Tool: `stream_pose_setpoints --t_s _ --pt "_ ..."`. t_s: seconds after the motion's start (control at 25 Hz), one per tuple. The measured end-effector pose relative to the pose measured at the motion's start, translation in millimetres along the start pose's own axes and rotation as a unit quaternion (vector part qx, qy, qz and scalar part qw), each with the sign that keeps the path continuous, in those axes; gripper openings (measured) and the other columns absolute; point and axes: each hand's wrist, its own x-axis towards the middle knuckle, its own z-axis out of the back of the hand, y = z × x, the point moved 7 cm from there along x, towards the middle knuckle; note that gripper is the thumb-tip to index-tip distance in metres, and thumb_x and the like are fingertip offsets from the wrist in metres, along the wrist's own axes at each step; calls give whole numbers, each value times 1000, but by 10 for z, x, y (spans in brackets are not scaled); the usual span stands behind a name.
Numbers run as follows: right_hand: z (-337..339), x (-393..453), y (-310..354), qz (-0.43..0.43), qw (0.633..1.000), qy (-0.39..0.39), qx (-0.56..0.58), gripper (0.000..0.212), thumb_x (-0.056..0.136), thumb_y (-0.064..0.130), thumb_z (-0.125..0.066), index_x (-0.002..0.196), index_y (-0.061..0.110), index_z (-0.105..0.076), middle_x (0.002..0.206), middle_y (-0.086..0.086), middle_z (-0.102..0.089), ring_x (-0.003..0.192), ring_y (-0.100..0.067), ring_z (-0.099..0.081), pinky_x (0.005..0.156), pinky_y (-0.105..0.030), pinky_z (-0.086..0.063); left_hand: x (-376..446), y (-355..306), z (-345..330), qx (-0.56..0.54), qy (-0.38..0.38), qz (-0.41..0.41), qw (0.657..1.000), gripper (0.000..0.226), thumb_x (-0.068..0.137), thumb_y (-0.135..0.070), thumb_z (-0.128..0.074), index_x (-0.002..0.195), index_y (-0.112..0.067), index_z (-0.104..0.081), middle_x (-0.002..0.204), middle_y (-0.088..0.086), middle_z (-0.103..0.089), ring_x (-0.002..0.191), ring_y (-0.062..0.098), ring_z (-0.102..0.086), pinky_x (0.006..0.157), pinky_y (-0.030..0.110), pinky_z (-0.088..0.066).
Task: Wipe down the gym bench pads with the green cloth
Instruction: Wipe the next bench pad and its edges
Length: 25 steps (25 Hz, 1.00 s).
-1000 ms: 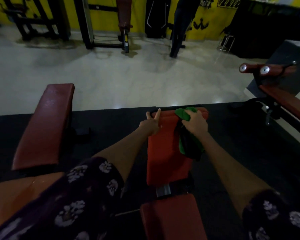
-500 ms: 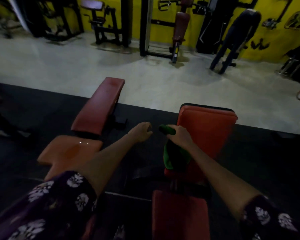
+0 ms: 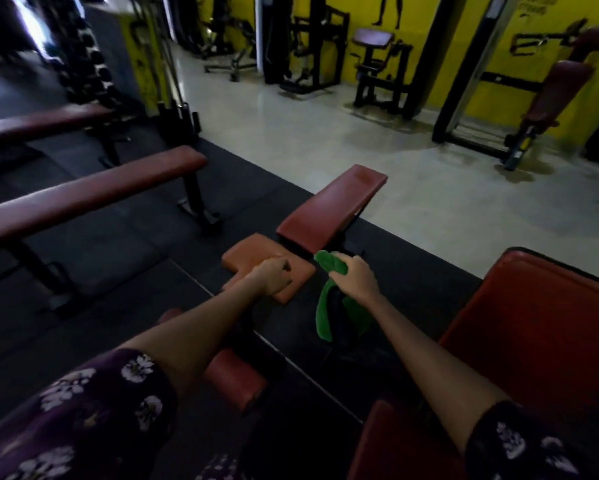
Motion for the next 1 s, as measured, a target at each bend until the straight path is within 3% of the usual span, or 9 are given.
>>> stream_pose_setpoints --t_s 0.08,0.32,0.52,0.72,1.0 --pt "-167 27 332 30 999 21 -6 50 86 28 -60 134 24 -50 122 -15 -54 114 -34 -53 94 -36 -43 -153 335 194 -11 -32 25 999 39 92 -19 -52 128 -4 -51 132 15 -52 121 29 -49 99 34 -40" --pt "-705 39 1326 114 990 77 -35 49 85 26 -62 133 25 -52 120 -12 -53 115 -29 -52 94 -30 -40 -632 1266 648 -17 -81 84 993 39 90 -21 -56 125 -5 -52 129 14 -53 120 30 -49 100 39 -40" --pt "-1468 -74 2313 178 973 142 -31 47 85 18 -63 131 16 -54 125 -17 -53 117 -29 -51 95 -26 -37 -1211 2307 892 -15 -87 146 985 55 91 -23 -55 141 -7 -35 143 13 -42 131 29 -40 106 42 -34" --pt "-2187 -67 3016 180 966 175 -59 48 85 28 -62 132 28 -51 113 -12 -51 107 -30 -55 94 -34 -44 -1667 3199 1130 -28 -79 181 980 67 92 -23 -55 148 -10 -21 149 13 -32 136 28 -34 110 42 -31" --pt "-2886 54 3574 163 965 192 -73 51 85 31 -60 135 28 -48 113 -10 -50 108 -29 -54 95 -36 -44 -1705 3941 1439 -27 -67 164 984 69 93 -23 -53 149 -10 -14 153 13 -23 138 29 -29 112 41 -27"
